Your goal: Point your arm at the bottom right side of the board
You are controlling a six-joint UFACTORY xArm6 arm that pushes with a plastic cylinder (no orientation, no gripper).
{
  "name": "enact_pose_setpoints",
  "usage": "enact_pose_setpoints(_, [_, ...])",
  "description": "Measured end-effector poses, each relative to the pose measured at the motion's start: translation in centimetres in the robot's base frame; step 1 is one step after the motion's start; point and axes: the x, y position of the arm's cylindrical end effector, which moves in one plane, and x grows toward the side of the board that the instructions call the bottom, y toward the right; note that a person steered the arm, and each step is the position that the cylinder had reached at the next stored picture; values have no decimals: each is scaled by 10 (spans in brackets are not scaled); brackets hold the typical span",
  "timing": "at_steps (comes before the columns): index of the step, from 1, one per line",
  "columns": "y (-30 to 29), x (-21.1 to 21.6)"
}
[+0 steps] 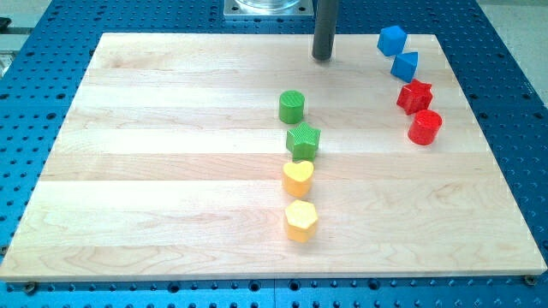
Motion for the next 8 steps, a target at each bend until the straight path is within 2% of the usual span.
enact_pose_setpoints(4, [7,4])
enact_pose_setpoints(5, [58,81])
enact_pose_setpoints(6, [61,169])
enact_pose_setpoints(7, [71,230])
enact_pose_setpoints(8, [138,295])
